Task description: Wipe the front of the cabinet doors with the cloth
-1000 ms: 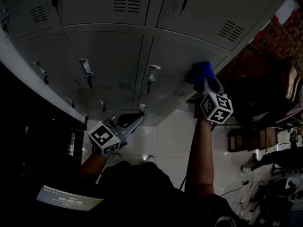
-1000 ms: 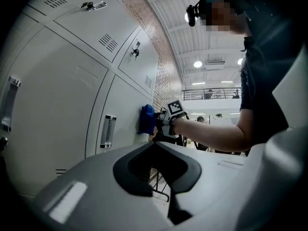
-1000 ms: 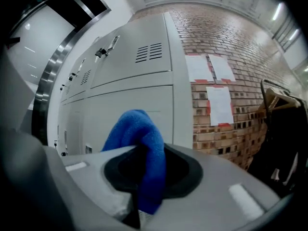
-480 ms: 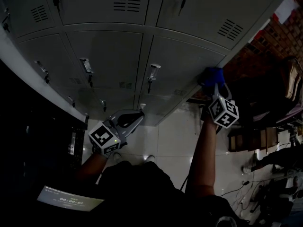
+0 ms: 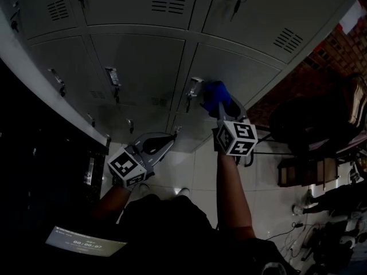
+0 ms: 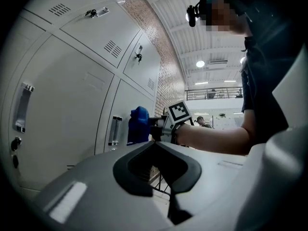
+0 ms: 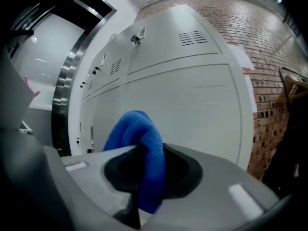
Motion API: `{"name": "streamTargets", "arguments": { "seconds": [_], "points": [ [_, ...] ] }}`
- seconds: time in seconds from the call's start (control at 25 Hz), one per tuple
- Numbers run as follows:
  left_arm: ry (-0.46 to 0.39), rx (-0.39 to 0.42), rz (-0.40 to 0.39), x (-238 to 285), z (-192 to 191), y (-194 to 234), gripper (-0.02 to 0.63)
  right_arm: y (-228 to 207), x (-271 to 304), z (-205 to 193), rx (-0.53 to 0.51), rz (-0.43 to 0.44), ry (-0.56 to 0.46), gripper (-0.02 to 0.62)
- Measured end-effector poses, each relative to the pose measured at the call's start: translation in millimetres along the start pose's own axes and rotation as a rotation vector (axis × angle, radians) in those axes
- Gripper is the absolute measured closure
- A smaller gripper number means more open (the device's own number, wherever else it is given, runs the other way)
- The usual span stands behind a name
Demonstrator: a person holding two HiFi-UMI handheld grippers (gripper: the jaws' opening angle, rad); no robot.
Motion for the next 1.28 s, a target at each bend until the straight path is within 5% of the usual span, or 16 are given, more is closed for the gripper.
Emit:
{"name": "streamTargets", "arguments": {
  "seconds": [0.24, 0.6, 1.28],
  "points": [
    [0.006, -0.008, 0.039, -21.2, -1.5, 13.7, 0.603, 45.5, 45.9, -8.8, -0.023, 0.034, 0.028, 0.526],
    [0.008, -0.010, 0.059, -38.8, -1.3, 28.8, 0.603, 52.1, 61.5, -14.9, -0.036, -0.075, -0.020, 0.526],
    [0.014, -0.013, -0.020, -3.4, -3.7, 13.6, 0.603, -36.1, 4.4, -23.4, -0.039, -0.295, -0.035, 0.526]
  ]
}}
Point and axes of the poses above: the fingertips, and each gripper's own axes: x forward along the fingers, y to its left, z out of its top, the point moved 6 cm from there along -x, backward along the fingers, and after that the axes turned 8 degrees about z, right-handed, at the moved point
